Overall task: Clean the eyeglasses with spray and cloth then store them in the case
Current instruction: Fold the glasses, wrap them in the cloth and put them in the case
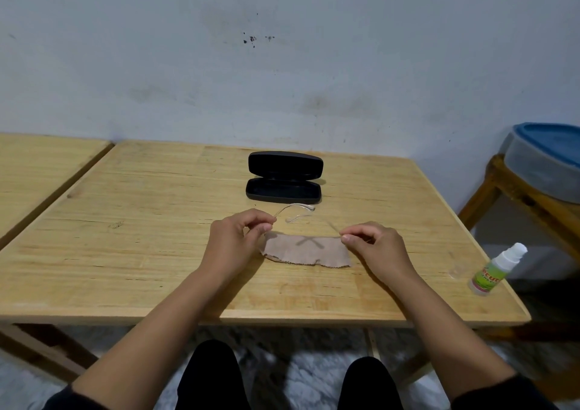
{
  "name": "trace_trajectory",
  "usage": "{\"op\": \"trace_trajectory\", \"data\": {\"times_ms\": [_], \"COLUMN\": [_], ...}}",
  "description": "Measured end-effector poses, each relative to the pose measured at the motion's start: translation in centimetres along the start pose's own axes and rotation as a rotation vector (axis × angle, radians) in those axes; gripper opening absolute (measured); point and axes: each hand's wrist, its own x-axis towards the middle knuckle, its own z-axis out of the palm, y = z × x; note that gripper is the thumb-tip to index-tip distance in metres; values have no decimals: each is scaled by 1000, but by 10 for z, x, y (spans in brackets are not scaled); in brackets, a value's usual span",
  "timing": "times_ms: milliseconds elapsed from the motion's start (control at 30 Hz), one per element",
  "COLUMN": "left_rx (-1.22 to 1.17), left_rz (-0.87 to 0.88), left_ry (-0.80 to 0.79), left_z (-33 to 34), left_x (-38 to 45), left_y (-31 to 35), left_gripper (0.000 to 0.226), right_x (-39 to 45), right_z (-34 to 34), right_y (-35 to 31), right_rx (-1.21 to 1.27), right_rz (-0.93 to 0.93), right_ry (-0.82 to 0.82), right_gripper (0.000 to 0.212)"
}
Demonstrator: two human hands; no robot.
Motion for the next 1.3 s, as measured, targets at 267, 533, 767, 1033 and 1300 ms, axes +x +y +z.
{"op": "trace_trajectory", "data": {"times_ms": [267, 533, 767, 1033, 1300], "left_rx": [18, 208, 172, 150, 109], "left_rz": [37, 102, 24, -4, 9], "left_ry": [-25, -199, -163, -166, -96], "left_z": [3, 9, 3, 4, 0], "left_x": [6, 8, 0, 0, 17], "left_y": [3, 8, 13, 15, 10], "left_gripper": [15, 17, 17, 9, 9], "right_x": [5, 5, 0, 3, 17], "right_z": [1, -6, -9, 0, 6], "right_y": [3, 2, -10, -14, -26], "right_rx": [-21, 87, 42, -141, -133], "right_rz": [-47, 39, 14, -60, -140], "right_ry": [-65, -102, -99, -114, -71], "right_gripper": [5, 7, 20, 13, 6]}}
